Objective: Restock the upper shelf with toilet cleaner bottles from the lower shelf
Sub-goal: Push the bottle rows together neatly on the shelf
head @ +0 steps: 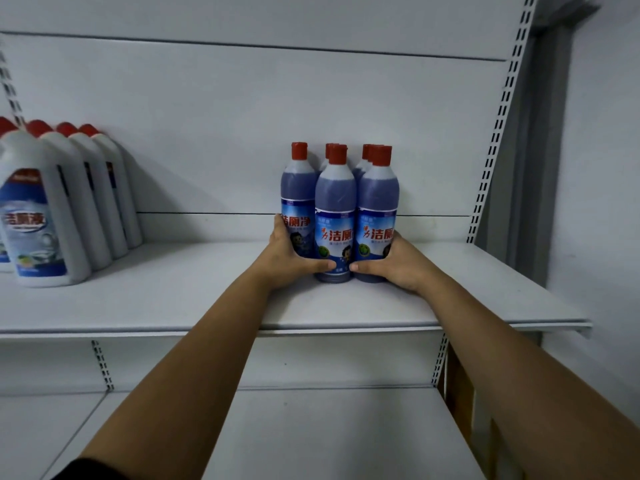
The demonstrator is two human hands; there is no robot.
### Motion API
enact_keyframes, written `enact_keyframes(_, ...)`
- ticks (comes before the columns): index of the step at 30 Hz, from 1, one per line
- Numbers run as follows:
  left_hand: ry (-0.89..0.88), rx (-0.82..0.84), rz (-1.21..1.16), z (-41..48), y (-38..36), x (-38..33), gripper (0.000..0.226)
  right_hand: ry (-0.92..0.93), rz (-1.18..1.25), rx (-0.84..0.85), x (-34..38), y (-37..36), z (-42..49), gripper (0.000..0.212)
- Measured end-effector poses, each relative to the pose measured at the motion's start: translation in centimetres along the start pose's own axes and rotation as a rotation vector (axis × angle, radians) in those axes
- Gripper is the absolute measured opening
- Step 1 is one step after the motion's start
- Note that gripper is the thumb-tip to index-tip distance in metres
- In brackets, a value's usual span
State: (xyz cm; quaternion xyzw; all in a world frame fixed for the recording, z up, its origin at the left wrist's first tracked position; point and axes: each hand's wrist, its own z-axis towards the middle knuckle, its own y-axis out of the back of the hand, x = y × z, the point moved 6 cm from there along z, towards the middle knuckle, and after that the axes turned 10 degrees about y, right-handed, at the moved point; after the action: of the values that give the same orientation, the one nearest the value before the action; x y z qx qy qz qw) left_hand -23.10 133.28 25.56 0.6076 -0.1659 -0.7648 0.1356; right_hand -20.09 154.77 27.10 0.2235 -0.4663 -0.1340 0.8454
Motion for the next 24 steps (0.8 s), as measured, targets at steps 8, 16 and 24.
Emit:
enact_keyframes(8,-0.013,0.02,-0.042,0.2,0.2,0.2,0.121,-0.001,-0.032,-0.001,-0.1,-0.5,0.3,0.078)
enact_keyframes(16,-0.014,0.029,-0.006,0.2,0.0,0.1,0.112,-0.026,-0.104,-0.073,-0.3,-0.3,-0.1,0.079)
enact_keyframes(24,-0.123,-0.268,0.137,-1.6,1.6,-1.6,0.097,-0.076,-0.104,-0.144,0.5,0.1,-1.1,0.081)
